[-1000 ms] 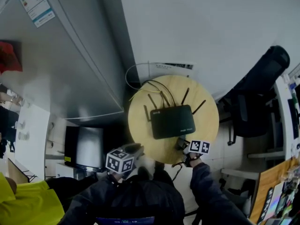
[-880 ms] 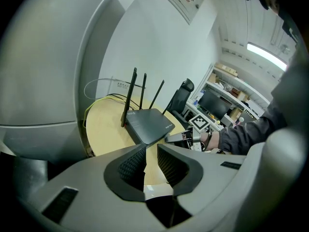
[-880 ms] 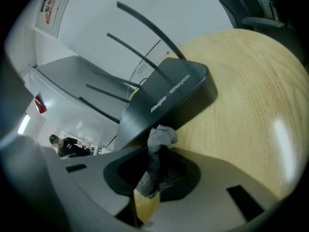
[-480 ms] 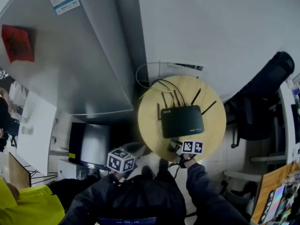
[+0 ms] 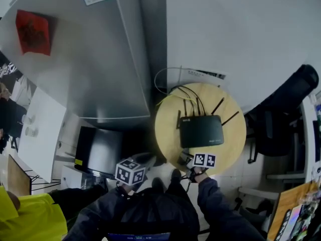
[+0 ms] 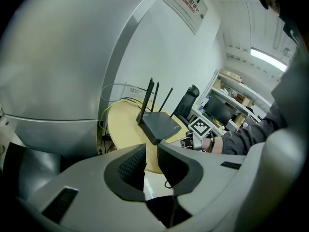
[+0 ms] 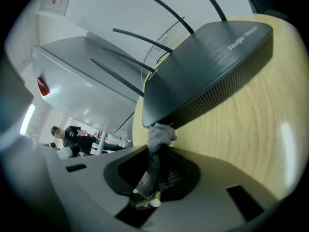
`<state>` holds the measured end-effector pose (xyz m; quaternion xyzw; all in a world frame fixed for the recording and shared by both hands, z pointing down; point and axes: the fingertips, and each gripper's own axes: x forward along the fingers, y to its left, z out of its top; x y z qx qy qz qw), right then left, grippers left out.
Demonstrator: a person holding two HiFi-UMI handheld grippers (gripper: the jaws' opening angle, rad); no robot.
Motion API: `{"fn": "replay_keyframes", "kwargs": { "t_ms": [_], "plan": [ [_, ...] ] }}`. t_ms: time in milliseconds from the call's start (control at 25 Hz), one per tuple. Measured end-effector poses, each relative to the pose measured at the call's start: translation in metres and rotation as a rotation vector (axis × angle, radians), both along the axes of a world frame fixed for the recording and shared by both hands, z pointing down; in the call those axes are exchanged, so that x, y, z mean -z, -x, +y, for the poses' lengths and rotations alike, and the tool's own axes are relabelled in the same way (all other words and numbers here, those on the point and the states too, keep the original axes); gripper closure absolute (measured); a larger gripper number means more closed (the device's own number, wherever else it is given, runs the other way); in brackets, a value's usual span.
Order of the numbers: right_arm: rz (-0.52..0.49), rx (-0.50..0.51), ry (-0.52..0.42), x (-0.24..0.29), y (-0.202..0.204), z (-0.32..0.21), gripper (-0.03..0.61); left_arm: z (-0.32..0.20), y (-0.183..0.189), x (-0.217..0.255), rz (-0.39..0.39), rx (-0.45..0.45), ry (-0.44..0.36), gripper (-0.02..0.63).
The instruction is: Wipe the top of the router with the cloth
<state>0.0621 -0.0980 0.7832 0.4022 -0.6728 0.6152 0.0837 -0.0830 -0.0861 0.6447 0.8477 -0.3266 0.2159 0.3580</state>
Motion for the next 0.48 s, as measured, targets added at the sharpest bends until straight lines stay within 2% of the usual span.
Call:
{"fn": "replay_keyframes", "kwargs": {
  "t_ms": [200, 480],
  "plan": [
    [-0.085, -0.138, 0.012, 0.021, 0.039, -0.016, 0.499, 0.001, 0.005, 0.002, 0.011, 0.012, -0.001, 0.554],
    [-0.121, -0.351, 0.063, 0.023, 0.058, -0.071, 0.499, -0.008, 0.012, 0.005, 0.01, 0.018, -0.015, 0.554]
  ]
}}
